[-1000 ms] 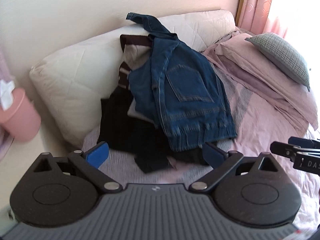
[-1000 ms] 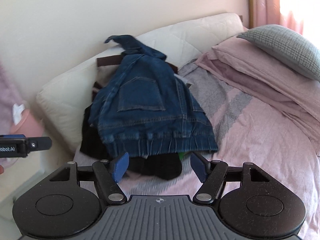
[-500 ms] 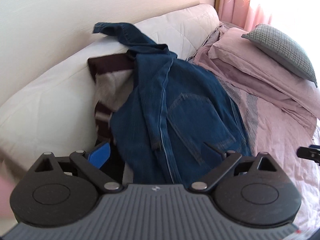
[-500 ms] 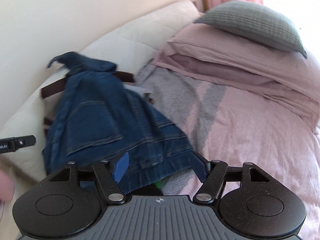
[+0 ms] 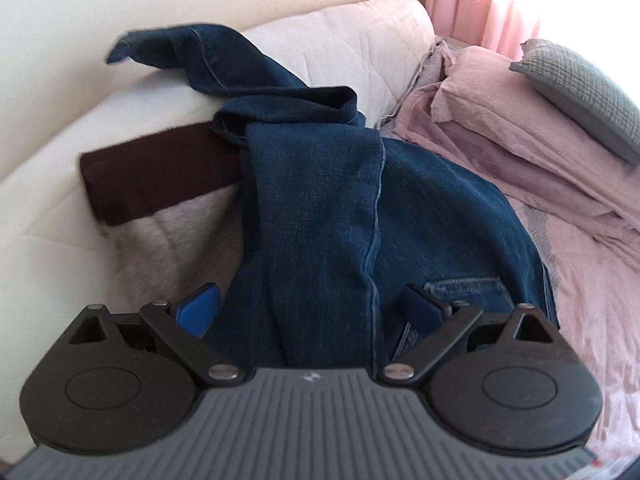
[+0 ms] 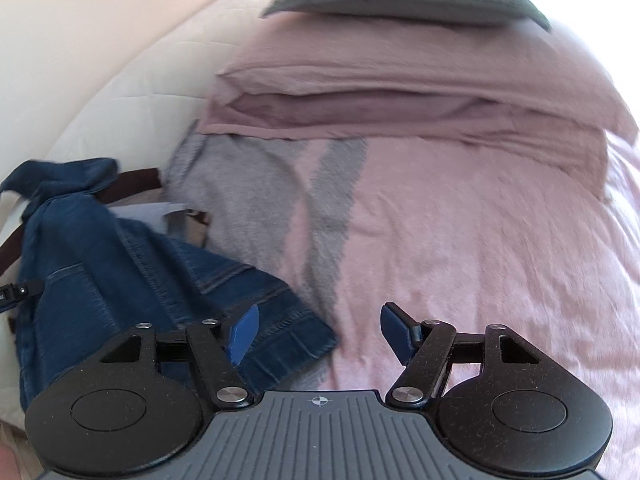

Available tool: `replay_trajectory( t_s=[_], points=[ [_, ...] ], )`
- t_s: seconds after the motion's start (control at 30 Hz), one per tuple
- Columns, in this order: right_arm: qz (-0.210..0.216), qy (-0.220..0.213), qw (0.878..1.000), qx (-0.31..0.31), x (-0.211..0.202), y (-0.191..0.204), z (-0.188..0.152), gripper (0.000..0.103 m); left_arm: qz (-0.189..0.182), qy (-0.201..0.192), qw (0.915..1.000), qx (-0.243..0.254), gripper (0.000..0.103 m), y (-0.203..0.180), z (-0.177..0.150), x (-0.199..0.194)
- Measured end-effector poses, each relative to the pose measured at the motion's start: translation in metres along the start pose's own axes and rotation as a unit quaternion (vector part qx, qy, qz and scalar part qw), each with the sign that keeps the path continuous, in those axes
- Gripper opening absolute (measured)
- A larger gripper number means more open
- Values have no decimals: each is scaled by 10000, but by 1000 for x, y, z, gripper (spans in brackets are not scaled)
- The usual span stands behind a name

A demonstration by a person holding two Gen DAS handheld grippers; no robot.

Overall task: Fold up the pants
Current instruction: 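Reach the left tool into the clothes pile and grasp the blue jeans, then lift the blue jeans with the left tool, carry to open bed, release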

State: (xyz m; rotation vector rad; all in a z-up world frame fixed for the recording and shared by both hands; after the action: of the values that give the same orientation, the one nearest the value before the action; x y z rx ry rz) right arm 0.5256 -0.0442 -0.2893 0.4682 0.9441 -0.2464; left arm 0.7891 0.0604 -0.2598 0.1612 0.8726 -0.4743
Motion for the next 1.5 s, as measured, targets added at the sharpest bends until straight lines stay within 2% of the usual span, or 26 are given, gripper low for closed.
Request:
replay_trajectory(
  t_s=[0.03, 0.07, 0.1, 0.17, 0.2, 0.27, 0.37, 0.5, 0.6, 0.8, 0.9, 1.0, 1.1, 1.27, 1.4, 1.43, 1.47, 1.5],
  points=[
    [-14, 53, 10000, 71, 2, -5, -1, 65, -122, 16, 9999, -31, 82, 0, 0, 4],
    [-26, 98, 9999, 125, 4, -9, -2, 65, -310, 19, 9995, -82, 65, -1, -1, 4],
    [-36, 135, 9998, 168, 4, -12, -4, 65, -431, 2, 9990, -131, 63, -2, -1, 3],
    [-39, 167, 9996, 233, 4, -18, -5, 65, -380, -139, 9991, -81, 41, -3, -1, -6],
    [-31, 174, 9995, 256, 4, -19, -6, 65, -345, -203, 9992, -59, 38, -5, -1, -11],
    [6, 175, 9994, 289, 3, -20, -6, 65, -314, -328, 9989, -123, 22, -6, 2, -26],
    [84, 117, 9995, 268, -2, -20, -6, 65, -291, -542, 9981, 4, 14, -20, 9, -54],
    [191, -36, 9994, 284, -17, -23, -7, 65, -565, -1059, 9925, 227, 12, -56, 16, -104],
    [253, -185, 9989, 352, -37, -31, -12, 65, -956, -1419, 9847, 325, 11, -87, 17, -147],
    [235, -541, 9963, 630, -92, -69, -34, 65, -1804, -1830, 9627, 844, 11, -178, -2, -223],
    [186, -759, 9934, 842, -130, -100, -51, 65, -2092, -2026, 9515, 991, 11, -224, -19, -262],
    [94, -1045, 9885, 1086, -173, -134, -68, 65, -2419, -2225, 9391, 1002, 11, -266, -35, -306],
    [-57, -1306, 9831, 1278, -220, -174, -86, 65, -2840, -2405, 9226, 1020, 11, -310, -51, -353],
    [-299, -1698, 9716, 1620, -305, -248, -123, 65, -3507, -2733, 8892, 1081, 11, -390, -84, -441],
    [-629, -2020, 9627, 1686, -379, -308, -153, 65, -3972, -2704, 8708, 1041, 11, -467, -114, -488],
    [-741, -2118, 9599, 1683, -399, -323, -161, 65, -4049, -2623, 8695, 1053, 12, -489, -121, -495],
    [-874, -2215, 9566, 1679, -418, -337, -169, 65, -4073, -2474, 8721, 1109, 16, -512, -129, -493],
    [-1023, -2292, 9534, 1677, -436, -350, -179, 65, -4020, -2260, 8787, 1236, 19, -535, -134, -478]
  ],
)
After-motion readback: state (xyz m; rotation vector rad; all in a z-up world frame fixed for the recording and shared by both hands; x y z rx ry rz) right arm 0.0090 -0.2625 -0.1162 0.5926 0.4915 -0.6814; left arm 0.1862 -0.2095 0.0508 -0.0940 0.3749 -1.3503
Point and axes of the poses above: each gripper's, at about its wrist camera, not at the fingertips, and x roughly the way its jaws point, y to its left, z to its top, the point moved 6 cm from there along x, roughly the way its jaws point, and after that the axes turned 4 degrees about -x, right-handed, at the moved point
